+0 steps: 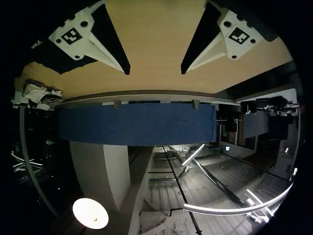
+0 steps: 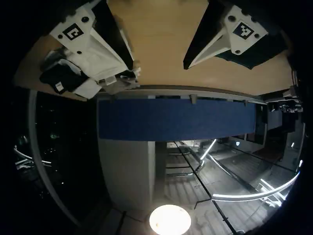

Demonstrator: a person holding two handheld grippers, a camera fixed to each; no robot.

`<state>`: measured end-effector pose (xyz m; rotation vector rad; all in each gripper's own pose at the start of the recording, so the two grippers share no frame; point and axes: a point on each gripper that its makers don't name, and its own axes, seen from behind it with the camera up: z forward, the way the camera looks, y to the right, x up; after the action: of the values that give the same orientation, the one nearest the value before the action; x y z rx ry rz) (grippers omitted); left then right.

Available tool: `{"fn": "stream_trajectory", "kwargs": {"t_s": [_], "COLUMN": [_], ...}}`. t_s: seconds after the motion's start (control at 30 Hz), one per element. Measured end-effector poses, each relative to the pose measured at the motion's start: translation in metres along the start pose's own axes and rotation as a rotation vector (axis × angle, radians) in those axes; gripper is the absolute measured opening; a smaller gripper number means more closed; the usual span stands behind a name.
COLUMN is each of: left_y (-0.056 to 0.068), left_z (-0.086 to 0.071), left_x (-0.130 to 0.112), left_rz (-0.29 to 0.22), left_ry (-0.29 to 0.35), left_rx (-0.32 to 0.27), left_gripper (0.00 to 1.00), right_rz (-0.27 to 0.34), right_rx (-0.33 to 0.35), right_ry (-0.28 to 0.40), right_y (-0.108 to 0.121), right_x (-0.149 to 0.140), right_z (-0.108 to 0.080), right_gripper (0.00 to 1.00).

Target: Fold towel

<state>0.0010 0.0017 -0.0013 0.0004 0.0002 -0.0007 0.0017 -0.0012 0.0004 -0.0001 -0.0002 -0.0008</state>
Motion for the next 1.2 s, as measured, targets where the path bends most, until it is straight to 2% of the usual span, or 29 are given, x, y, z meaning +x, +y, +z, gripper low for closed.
{"fn": "stream_trajectory", "kwargs": {"t_s": [0.67,0.9,1.07,1.2], "left_y": [0.001,-0.004,-0.004,0.003], "left_z": [-0.002,0.000,0.002,0.003], "left_x": [0.000,0.000,0.022,0.044], "left_rz": [0.000,0.008,0.041,0.036], "left_ry": [0.000,0.004,0.034,0.029], "left_rx": [0.000,0.008,0.014,0.004], "left_gripper": [0.96,0.96,0.96,0.96], "right_rz": [0.000,-0.005,-0.011,-0.013], "right_rx": [0.002,0.006,0.003,0.014], "right_ry": [-0.001,-0.005,0.027,0.034], "right_y": [0.000,-0.001,-0.002,-0.006], "right_x": [0.000,0.000,0.030,0.056], "right_z": [0.001,0.001,0.003,0.002], "right_gripper": [1.00,1.00,1.00,1.00]}}
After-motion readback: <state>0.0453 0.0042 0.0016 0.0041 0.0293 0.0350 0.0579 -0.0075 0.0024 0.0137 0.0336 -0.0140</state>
